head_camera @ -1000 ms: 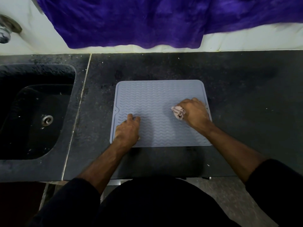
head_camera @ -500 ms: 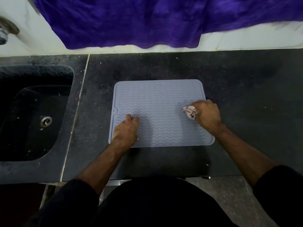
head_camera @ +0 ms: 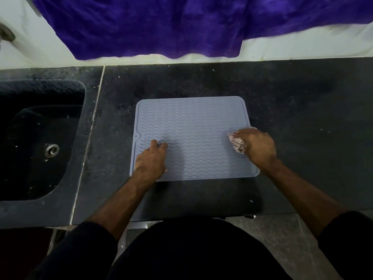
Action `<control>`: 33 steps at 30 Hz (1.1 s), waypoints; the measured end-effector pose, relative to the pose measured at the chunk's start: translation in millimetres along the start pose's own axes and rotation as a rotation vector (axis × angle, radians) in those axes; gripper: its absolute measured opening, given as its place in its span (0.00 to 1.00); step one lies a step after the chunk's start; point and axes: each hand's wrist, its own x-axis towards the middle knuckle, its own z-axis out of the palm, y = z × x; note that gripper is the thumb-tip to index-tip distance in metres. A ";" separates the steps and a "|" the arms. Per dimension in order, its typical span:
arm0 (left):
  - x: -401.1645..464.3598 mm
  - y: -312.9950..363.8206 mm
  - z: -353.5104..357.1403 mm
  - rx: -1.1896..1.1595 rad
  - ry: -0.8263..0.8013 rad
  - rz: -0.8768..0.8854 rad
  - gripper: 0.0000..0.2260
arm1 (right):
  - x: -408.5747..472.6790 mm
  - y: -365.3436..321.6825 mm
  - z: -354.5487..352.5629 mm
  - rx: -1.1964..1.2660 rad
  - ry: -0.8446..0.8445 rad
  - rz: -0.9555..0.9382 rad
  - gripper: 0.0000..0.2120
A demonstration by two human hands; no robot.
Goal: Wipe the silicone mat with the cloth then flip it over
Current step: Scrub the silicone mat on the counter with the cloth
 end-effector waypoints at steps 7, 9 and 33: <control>-1.0 0.7 -1.9 0.004 -0.007 -0.003 0.33 | 16.7 -29.2 -1.3 0.024 0.034 -0.129 0.14; -0.8 1.3 -3.4 0.016 -0.013 -0.002 0.34 | 20.9 -42.7 9.9 -0.063 -0.024 -0.191 0.16; -1.2 -0.5 1.3 -0.003 0.011 0.019 0.31 | -11.8 -18.7 19.6 -0.185 0.026 -0.111 0.21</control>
